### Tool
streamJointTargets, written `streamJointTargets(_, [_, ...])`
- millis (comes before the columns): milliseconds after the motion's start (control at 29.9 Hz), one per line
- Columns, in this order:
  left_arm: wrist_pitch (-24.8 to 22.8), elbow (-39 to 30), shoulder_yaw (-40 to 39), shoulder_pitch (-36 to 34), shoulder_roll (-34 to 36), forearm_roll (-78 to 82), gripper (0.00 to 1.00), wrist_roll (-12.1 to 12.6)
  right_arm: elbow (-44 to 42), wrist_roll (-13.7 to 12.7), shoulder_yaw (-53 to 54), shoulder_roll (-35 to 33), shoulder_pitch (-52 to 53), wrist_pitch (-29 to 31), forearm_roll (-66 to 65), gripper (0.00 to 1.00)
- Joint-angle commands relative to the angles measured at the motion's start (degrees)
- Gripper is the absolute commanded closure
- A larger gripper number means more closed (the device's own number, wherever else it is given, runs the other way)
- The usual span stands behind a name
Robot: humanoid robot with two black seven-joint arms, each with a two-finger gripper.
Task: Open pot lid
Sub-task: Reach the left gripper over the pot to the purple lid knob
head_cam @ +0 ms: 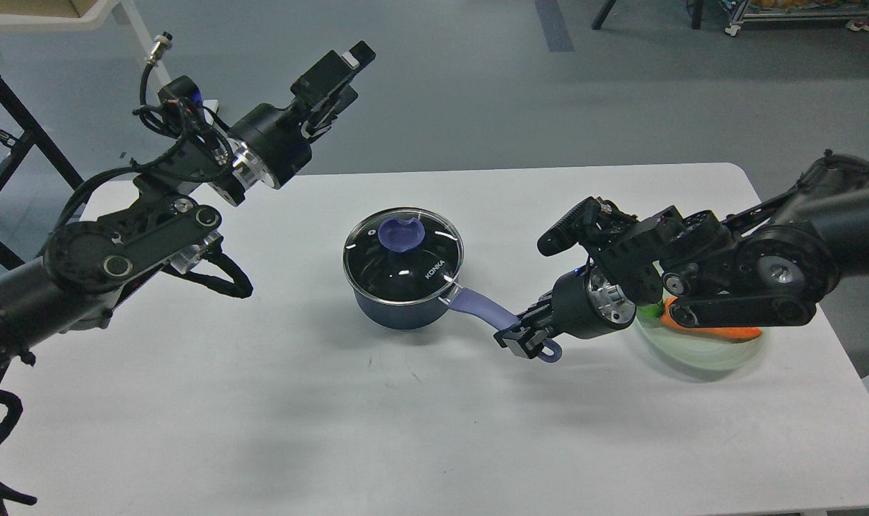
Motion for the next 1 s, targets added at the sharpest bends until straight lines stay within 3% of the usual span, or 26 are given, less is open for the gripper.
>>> streamJointTargets(0, [1.63,-2.50,4.56,-2.11,-0.40,12.94,0.02,-0.07,0.00,0.00,0.00,0.28,0.01,0.00,0.01,0.78])
streamJointTargets(268, [9.10,-1.98,12.47,-2.20,-1.80,41.89,0.02,0.24,0.00,0.35,0.00,0.36,-0.17,0.00,-0.08,0.78])
streamJointTargets(602, [11.48,6.28,20.21,-2.37,-5.23,42.78,0.03,0.42,-0.17,0.35,0.00,1.24,-0.17,-0.09,0.01,0.78])
streamJointTargets(970, [12.80,11.29,20.57,-1.85,-5.93,42.78,0.03,0.15,-0.26,0.44,0.00,1.77,-0.17,0.00,0.10,0.78])
